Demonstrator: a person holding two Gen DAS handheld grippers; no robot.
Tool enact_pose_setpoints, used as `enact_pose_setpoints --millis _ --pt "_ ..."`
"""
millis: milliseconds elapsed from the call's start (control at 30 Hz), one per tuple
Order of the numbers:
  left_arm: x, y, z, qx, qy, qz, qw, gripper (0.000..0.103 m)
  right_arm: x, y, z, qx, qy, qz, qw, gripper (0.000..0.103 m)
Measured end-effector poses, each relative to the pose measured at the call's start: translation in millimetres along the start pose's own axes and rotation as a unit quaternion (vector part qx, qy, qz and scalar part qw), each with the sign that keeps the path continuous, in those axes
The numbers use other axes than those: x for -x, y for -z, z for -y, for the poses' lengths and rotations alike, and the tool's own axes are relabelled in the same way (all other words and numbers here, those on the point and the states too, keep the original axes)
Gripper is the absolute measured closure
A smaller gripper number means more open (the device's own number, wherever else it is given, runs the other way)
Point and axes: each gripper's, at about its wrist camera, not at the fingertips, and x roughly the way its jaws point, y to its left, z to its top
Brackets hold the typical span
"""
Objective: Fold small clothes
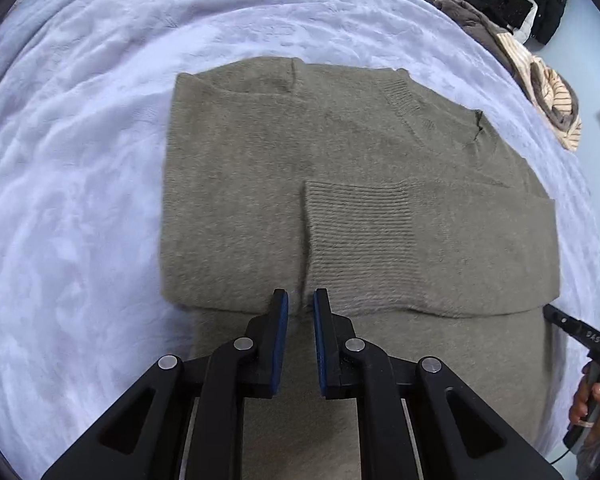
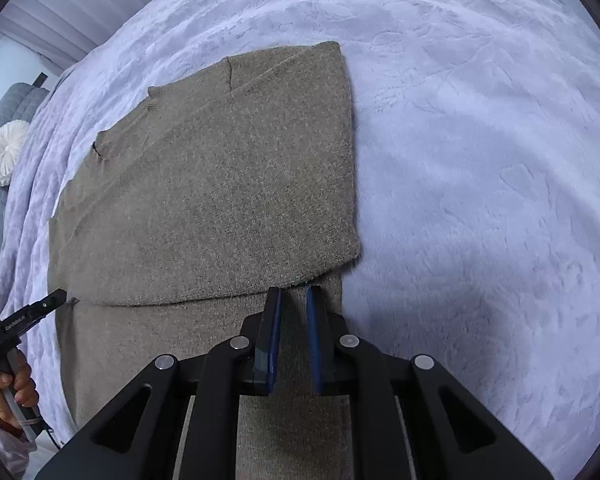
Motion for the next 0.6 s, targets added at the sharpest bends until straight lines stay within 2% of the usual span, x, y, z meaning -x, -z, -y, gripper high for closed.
enact_pose_setpoints --millis 267,300,333,367,400,433,600 --pt "6.6 15.1 -8.9 0.004 -0.034 -0.014 0.9993 0.090 7.0 5.3 -3.7 -0.017 0.001 -0.003 1.000 0.087" --pt "6.7 16.9 -8.9 0.003 -0.038 -0.016 0.9991 0.067 8.0 5.9 -4.1 -0.018 0.001 -0.004 1.000 0.087" --pt "8.5 19.2 -9.2 0.005 -0.048 -0.014 0.9987 0.021 9.2 6.7 -4.8 -0.019 0.001 -0.004 1.000 0.087" --pt "12.8 21.7 -10.3 0.008 -0.060 -0.003 0.9982 0.005 10.8 7.8 -5.6 -0.021 0.001 -0.005 1.000 0.087" --pt "19.2 24.8 -10.1 0.008 -0.069 0.015 0.9975 0.001 12.4 9.1 -6.4 -0.023 0.000 -0.006 1.000 0.087" --pt "23.0 26.9 -9.4 0.004 -0.069 0.021 0.9974 0.001 14.4 10.7 -7.8 -0.024 -0.001 -0.007 1.000 0.087" --pt "25.5 32.1 -9.1 0.006 -0.069 0.006 0.9976 0.001 20.9 18.5 -15.8 -0.024 -0.009 -0.011 1.000 0.087"
